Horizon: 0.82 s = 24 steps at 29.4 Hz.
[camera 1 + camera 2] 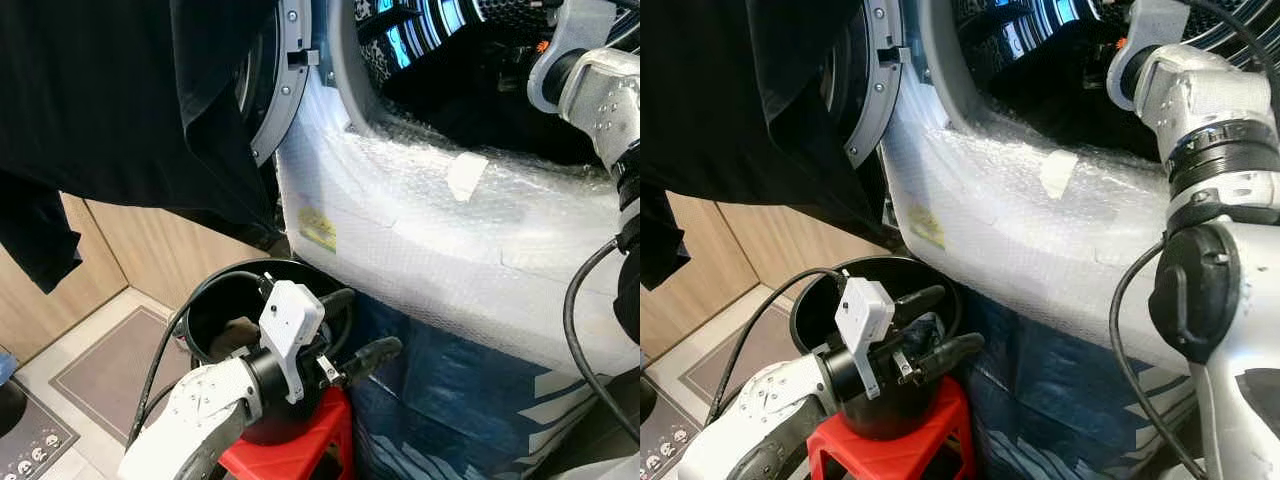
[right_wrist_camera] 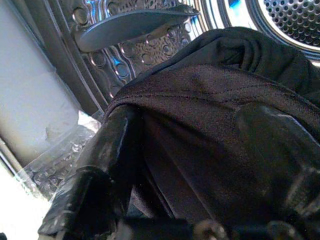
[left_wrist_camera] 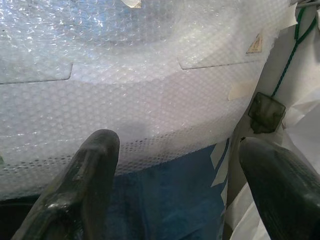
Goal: Clothes washing
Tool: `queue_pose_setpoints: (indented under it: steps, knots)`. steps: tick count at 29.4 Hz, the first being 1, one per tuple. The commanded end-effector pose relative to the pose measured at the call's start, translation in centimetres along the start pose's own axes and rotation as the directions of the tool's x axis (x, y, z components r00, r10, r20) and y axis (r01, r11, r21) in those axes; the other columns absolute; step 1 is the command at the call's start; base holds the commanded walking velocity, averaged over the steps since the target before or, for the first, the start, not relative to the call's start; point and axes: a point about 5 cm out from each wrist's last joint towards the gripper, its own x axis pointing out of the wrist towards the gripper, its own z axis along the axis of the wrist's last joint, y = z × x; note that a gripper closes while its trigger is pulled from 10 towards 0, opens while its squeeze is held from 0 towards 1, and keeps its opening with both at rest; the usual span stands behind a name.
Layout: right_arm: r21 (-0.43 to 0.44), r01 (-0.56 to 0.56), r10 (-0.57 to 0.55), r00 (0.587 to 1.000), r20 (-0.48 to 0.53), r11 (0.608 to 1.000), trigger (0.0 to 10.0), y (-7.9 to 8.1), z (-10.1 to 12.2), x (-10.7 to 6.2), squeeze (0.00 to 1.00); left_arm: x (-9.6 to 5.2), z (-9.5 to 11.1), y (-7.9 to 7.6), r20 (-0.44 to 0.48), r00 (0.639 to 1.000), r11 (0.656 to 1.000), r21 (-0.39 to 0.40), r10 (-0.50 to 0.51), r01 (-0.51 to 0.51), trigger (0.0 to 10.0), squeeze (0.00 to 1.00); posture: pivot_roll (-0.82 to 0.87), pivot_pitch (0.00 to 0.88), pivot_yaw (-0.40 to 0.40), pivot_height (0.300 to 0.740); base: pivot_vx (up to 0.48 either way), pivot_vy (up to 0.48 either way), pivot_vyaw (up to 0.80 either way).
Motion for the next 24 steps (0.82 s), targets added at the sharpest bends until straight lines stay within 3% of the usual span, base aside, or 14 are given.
queue_pose_setpoints:
  steps: [1, 24]
  knots:
    - [0.013, -0.014, 0.013, 1.000, 0.023, 1.000, 10.0, 0.20, 1.07, -0.26, 0.00, 0.04, 0.05, -0.07, 0.000, 1.000, 1.000, 0.003, -0.003, 0.003, 10.0, 0.00, -0.08, 0.033, -0.009, 0.740, 0.000, 0.000, 0.00]
    - [0.013, -0.014, 0.013, 1.000, 0.023, 1.000, 10.0, 0.20, 1.07, -0.26, 0.00, 0.04, 0.05, -0.07, 0.000, 1.000, 1.000, 0.003, -0.003, 0.003, 10.0, 0.00, -0.08, 0.033, -0.009, 0.740, 0.000, 0.000, 0.00]
